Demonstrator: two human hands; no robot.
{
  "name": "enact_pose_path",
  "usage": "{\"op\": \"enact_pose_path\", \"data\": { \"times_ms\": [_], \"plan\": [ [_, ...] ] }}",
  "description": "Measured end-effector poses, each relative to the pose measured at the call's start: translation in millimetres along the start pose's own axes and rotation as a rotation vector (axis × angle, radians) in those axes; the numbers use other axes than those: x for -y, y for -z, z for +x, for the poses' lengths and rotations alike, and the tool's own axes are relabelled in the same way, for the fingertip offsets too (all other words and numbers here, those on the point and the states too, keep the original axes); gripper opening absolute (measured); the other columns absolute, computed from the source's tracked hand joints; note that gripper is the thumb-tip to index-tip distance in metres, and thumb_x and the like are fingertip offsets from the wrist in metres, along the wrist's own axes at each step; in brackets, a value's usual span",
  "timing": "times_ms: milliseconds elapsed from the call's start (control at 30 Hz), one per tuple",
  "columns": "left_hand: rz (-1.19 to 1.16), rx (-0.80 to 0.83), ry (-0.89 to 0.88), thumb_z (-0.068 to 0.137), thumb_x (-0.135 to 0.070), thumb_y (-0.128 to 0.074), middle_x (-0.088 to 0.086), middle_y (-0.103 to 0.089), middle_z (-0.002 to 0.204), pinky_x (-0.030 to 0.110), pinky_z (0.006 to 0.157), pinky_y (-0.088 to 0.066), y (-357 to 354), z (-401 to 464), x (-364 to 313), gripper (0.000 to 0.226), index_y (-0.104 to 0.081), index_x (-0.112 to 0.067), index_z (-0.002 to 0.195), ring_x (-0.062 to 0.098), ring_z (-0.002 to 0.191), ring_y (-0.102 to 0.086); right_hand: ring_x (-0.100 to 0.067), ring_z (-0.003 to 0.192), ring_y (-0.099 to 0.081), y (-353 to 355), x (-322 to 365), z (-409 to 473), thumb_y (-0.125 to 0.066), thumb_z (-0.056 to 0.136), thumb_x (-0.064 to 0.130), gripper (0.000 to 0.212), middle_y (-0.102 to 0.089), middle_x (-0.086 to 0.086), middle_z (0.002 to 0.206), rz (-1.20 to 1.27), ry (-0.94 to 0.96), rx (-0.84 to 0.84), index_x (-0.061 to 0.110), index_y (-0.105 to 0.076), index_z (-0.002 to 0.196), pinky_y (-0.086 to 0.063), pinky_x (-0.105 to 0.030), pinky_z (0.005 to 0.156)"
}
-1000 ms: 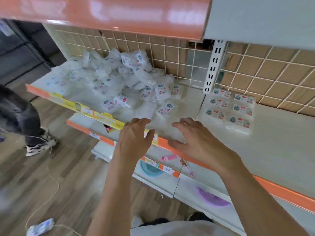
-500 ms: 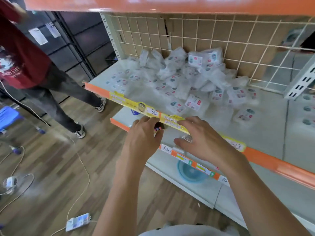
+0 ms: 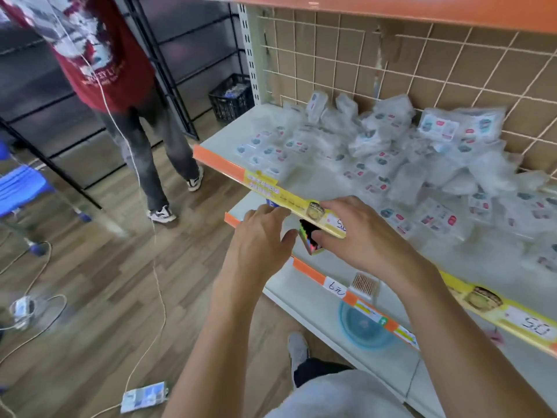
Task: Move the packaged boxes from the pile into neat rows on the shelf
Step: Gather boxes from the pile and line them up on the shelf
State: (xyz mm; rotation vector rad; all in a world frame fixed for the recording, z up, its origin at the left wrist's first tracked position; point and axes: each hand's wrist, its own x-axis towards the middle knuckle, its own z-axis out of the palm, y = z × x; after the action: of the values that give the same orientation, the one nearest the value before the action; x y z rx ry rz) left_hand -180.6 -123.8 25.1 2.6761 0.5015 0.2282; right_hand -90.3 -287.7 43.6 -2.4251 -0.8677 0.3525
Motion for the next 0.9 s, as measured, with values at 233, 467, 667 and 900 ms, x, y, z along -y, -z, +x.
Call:
{"op": "enact_pose_path", "data": {
  "times_ms": [233, 467, 667, 900],
  "plan": [
    [-0.019, 0.044, 0.028, 0.094, -0.030, -0.063, 0.005, -0.062, 0.125, 0.041, 0.095, -0.047, 13, 70, 53, 0.042, -0.059, -0.021, 0.135, 0.029, 0.112, -0.059, -0.019, 0.126, -0.051, -20, 19, 92, -0.061, 0.094, 0.044, 0.056, -0.043, -0.001, 0.146, 0.016, -0.019, 0.004, 0.024, -0.046, 0.145, -0.028, -0.015, 0.084],
    [-0.072, 0.034, 0.036, 0.095, -0.030, -0.063, 0.006, -0.062, 0.126, 0.030, 0.089, -0.044, 29, 137, 90, 0.043, -0.059, -0.019, 0.136, 0.026, 0.109, -0.062, -0.023, 0.128, -0.048, -33, 34, 161, -0.067, 0.091, 0.039, 0.054, -0.051, -0.007, 0.137, 0.109, -0.107, -0.098, 0.022, -0.050, 0.139, -0.029, -0.018, 0.093],
    [-0.194, -0.020, 0.140, 0.095, -0.035, -0.063, 0.006, -0.050, 0.139, 0.021, 0.083, -0.034, 28, 181, 116, 0.052, -0.050, -0.019, 0.142, 0.022, 0.109, -0.060, -0.031, 0.124, -0.049, -46, 40, 189, -0.065, 0.092, 0.045, 0.064, -0.051, -0.014, 0.130, 0.166, -0.302, -0.188, 0.015, -0.043, 0.144, -0.034, -0.031, 0.095],
    [-0.229, 0.029, 0.093, 0.093, -0.036, -0.066, 0.014, -0.059, 0.126, 0.034, 0.092, -0.039, 24, 242, 133, 0.051, -0.054, -0.011, 0.136, 0.030, 0.114, -0.056, -0.027, 0.122, -0.052, -61, 47, 211, -0.062, 0.090, 0.056, 0.071, -0.054, -0.010, 0.127, 0.254, -0.527, -0.235, 0.017, -0.043, 0.146, -0.040, -0.034, 0.103]
  ]
}}
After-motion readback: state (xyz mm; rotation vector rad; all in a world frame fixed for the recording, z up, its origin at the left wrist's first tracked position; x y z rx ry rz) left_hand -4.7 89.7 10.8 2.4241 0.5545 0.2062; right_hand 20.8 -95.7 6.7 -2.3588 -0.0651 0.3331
